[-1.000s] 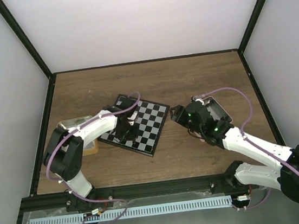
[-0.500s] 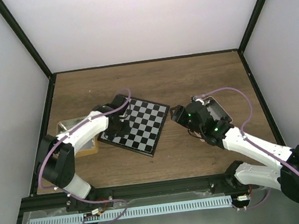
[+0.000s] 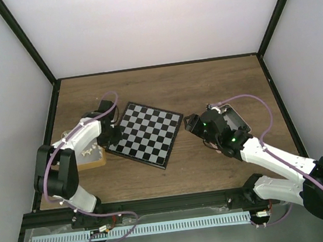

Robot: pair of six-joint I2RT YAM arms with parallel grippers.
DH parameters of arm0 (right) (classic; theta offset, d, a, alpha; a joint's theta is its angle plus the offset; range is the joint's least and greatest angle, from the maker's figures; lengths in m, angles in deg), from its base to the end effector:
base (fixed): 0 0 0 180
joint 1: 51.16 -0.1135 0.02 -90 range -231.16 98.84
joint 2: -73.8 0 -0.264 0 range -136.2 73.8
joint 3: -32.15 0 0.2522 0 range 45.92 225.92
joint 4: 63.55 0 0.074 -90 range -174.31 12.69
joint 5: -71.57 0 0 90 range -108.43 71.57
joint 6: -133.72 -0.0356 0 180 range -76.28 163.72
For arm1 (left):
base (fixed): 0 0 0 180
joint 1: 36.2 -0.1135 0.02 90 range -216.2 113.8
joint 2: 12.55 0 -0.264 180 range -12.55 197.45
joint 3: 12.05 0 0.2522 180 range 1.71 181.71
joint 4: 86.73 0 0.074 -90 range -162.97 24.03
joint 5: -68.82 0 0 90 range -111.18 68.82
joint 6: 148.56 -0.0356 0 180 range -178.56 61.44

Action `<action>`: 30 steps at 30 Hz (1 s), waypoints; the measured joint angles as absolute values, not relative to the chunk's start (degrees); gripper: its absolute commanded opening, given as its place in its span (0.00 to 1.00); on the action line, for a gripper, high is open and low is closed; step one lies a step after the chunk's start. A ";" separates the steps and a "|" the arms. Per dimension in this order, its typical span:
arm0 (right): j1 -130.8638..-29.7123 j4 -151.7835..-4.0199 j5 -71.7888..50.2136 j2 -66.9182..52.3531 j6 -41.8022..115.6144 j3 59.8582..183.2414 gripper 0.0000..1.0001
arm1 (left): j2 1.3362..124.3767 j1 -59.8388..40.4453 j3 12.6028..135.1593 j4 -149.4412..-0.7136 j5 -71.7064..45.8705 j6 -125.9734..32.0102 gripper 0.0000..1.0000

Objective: Set up the chess pieces on the board
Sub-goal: Place the chess piece on the chessboard.

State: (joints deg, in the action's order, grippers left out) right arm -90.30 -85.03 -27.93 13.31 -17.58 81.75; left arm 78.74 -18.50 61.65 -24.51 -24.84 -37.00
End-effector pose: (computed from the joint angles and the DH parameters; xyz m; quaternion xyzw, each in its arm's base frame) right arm 0.1819 0.1405 0.2372 0.2070 0.8492 0.3227 0.3631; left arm 0.2729 -0.0847 0.1934 -0.0364 0.9949 0.0001 0.0943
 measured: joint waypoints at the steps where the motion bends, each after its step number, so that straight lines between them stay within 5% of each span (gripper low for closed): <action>1: -90.30 -85.03 -27.90 13.31 -17.58 81.75 0.71 | 79.02 -19.03 61.76 -24.77 -24.69 -37.28 0.04; 30: -90.30 -85.45 -28.12 13.31 -17.58 81.75 0.71 | 84.24 -21.98 65.57 -27.70 -21.30 -39.75 0.08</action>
State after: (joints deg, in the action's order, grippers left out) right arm -90.30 -85.45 -28.12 13.31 -17.58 81.75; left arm 84.24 -21.98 65.57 -27.70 -21.30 -39.75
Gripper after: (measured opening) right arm 0.706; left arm 0.077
